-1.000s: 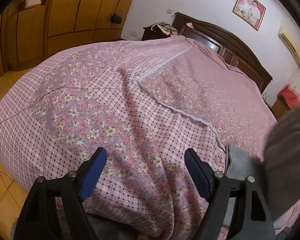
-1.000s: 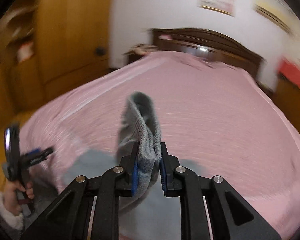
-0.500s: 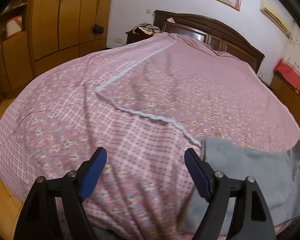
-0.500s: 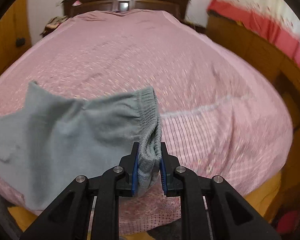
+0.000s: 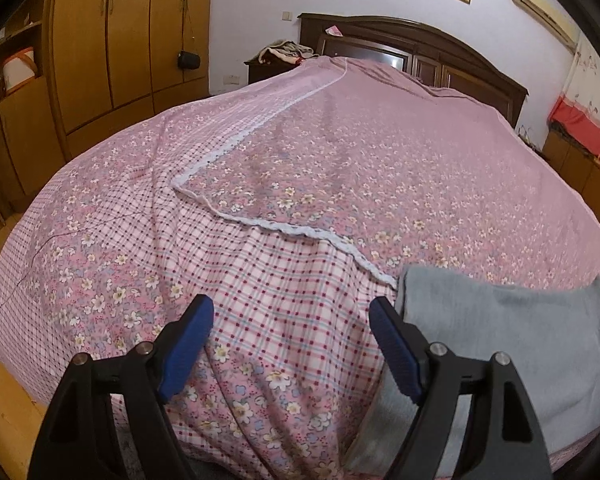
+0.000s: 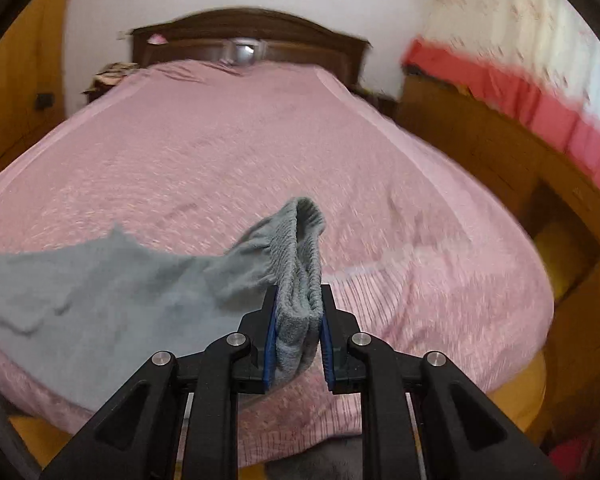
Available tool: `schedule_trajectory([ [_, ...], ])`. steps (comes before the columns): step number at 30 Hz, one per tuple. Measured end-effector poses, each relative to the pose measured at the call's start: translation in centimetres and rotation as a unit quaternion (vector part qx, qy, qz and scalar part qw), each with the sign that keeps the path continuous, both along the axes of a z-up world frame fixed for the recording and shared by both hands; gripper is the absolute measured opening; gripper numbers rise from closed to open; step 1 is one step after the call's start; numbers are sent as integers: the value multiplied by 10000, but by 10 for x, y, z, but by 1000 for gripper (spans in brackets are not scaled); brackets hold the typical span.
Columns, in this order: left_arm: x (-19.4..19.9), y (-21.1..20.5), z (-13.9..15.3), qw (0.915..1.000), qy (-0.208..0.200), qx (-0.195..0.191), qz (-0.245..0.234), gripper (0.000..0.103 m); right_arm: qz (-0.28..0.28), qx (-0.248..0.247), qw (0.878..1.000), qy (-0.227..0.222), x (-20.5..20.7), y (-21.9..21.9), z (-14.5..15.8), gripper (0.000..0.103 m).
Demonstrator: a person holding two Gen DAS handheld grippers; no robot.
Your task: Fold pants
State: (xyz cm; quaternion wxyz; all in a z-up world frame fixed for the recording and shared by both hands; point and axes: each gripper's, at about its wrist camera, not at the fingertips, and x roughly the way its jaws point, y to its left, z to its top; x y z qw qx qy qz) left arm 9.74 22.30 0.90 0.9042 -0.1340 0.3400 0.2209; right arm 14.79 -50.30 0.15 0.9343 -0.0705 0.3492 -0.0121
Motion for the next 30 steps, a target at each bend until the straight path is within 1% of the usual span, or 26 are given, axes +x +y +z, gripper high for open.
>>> schedule_trajectory([
  [2,-6,5,-1,10000,3,7,-23,83,-165,214,9995,162,5,-12,-12,19],
  [6,-8,6,-1,10000,6,14,-22,83,-388,144,9978,511,6,-27,-46,19],
  [8,-7,7,-2,10000,31,-26,2,83,-484,224,9964,662,8,-35,-60,19],
  [10,-8,6,-3,10000,33,-43,2,83,-618,420,9943,760,9,-44,-69,19],
  [11,-7,7,-2,10000,22,-43,-2,83,-651,545,9938,722,6,-46,-68,19],
  [12,-8,7,-2,10000,9,-37,-5,83,-651,649,9941,577,3,-47,-63,19],
  [13,-8,7,-1,10000,-2,-31,-7,83,-591,651,9955,361,-2,-46,-55,19],
  [15,-9,7,-1,10000,12,-23,-9,83,-432,415,9981,-108,-10,-40,-40,19],
  [16,-8,7,-2,10000,47,-20,-11,83,-425,227,9987,-154,-10,-37,-40,19],
  [17,-7,7,-3,10000,74,-22,-21,83,-462,141,9988,17,-5,-37,-46,19],
  [19,-6,4,-2,10000,72,-13,-59,83,-572,280,9971,411,5,-43,-61,19],
  [20,-6,3,-2,10000,54,-3,-74,83,-632,325,9961,525,7,-44,-65,19],
  [21,-6,2,-1,10000,33,3,-90,83,-677,295,9960,506,7,-42,-64,19],
  [23,-6,2,0,10000,11,-15,-89,83,-643,174,9972,341,5,-33,-50,19],
  [26,-9,8,-1,9999,-50,-138,-57,83,-449,40,9990,-27,3,-4,-7,19],
  [28,-13,13,-1,9996,-123,-236,-44,83,-47,-172,9988,-451,-4,40,29,19],
  [29,-15,15,-1,9995,-141,-272,-41,83,167,-285,9981,-529,-6,62,36,19],
  [30,-16,16,-1,9994,-146,-301,-40,83,519,-457,9958,-602,-10,97,45,19],
])
